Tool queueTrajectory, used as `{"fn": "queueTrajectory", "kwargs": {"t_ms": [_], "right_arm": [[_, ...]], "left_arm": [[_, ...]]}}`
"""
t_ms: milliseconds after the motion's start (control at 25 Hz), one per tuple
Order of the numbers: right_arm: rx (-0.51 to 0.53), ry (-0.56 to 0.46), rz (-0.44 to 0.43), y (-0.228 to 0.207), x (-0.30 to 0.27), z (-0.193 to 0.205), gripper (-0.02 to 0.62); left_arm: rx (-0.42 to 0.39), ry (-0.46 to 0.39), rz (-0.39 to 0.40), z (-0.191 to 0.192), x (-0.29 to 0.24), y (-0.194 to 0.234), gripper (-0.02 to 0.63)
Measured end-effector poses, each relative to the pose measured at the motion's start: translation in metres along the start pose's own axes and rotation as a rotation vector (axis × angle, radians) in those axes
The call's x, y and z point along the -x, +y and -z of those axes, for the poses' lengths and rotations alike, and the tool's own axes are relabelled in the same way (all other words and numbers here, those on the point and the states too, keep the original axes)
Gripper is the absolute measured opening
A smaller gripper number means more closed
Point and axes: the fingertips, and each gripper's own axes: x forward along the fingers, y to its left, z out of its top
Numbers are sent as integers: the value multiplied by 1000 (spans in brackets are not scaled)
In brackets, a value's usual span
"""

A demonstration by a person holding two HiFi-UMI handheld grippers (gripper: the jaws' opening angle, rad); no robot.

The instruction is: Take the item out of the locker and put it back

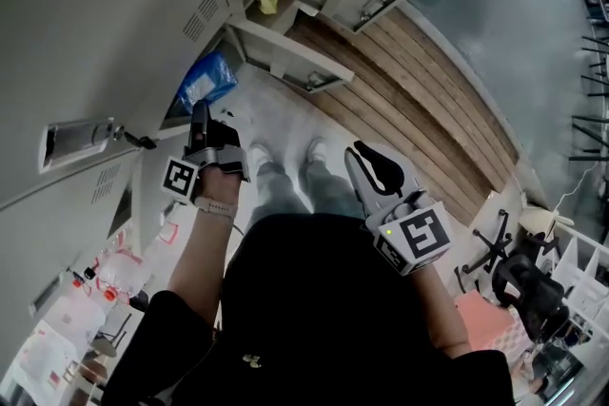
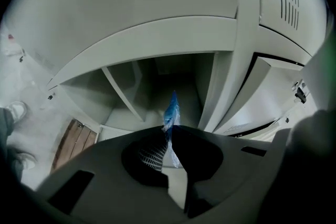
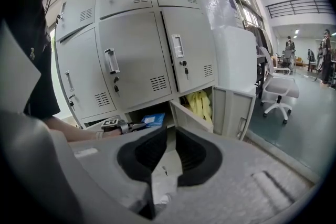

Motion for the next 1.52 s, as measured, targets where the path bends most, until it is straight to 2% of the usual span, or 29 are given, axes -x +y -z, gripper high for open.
{"fn": "queueTrajectory", "kwargs": {"t_ms": [240,440,640,840,1040,1200,1360,1520], "right_arm": [[-61,30,36,-4,0,7,49],[-53,58,49,-6,4,18,49],[-71,80,69,-10,8,26,49],[-82,100,77,-10,9,34,49],[-89,98,87,-14,9,33,49],[-83,109,82,-14,10,36,49],[-86,113,81,-13,9,36,49],[-91,116,86,-14,10,38,49]], "left_arm": [[16,-80,22,-8,-20,24,37],[40,-140,0,-14,-35,49,37],[63,-237,-3,-28,-49,68,38],[32,-289,-26,-41,-59,98,38],[64,-343,-32,-46,-67,100,41],[13,-364,-60,-60,-69,131,44],[9,-388,-63,-64,-72,134,51],[75,-403,-59,-57,-78,113,69]]}}
